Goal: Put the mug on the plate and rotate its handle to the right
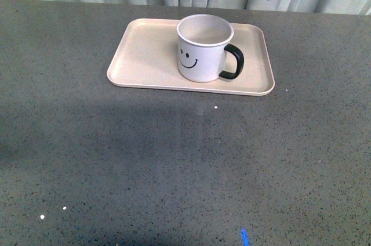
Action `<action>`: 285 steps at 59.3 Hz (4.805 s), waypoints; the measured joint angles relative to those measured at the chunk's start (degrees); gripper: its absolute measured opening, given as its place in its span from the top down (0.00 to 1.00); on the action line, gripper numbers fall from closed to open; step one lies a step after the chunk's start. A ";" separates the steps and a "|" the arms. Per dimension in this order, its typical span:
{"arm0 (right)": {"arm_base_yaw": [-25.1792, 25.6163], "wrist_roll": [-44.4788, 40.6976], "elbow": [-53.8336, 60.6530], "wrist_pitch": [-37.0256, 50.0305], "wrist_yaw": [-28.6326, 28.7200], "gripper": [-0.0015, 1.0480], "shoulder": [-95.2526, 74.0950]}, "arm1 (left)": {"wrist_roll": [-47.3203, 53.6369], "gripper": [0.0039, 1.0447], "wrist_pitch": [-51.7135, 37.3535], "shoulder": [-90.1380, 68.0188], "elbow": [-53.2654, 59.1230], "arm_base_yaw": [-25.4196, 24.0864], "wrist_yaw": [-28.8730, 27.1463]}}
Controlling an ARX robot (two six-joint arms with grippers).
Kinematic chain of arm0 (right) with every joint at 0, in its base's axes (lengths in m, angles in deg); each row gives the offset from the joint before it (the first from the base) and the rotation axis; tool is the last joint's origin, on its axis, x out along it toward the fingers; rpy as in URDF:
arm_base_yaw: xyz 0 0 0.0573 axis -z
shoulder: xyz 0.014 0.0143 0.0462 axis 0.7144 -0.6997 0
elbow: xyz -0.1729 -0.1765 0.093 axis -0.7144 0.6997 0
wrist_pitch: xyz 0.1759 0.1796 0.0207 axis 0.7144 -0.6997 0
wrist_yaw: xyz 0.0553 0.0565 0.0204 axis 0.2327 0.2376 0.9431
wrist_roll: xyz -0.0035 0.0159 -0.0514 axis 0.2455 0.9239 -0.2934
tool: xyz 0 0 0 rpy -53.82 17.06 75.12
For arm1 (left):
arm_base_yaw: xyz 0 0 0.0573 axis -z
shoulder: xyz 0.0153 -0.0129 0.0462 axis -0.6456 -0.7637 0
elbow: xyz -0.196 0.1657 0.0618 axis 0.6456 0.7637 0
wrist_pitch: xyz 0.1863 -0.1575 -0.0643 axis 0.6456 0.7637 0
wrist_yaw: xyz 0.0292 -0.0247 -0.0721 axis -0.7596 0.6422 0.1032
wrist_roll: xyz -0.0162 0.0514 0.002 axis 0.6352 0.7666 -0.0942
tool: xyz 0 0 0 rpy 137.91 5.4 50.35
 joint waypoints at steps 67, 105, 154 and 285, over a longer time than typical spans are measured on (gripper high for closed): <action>-2.97 11.34 -17.66 -13.60 -3.56 0.65 -16.20 | 0.00 0.09 0.00 0.00 0.00 0.00 0.00; 3.52 -15.34 -25.81 -25.35 8.68 0.98 -17.49 | 0.00 0.09 0.00 0.00 0.00 0.00 0.00; 3.69 -30.71 -55.21 -43.06 20.59 0.98 -33.27 | -0.02 0.09 0.00 0.00 0.00 0.00 0.00; 6.51 -3.48 55.21 68.76 -11.98 0.98 28.13 | 0.00 0.09 0.00 0.00 0.00 0.00 0.00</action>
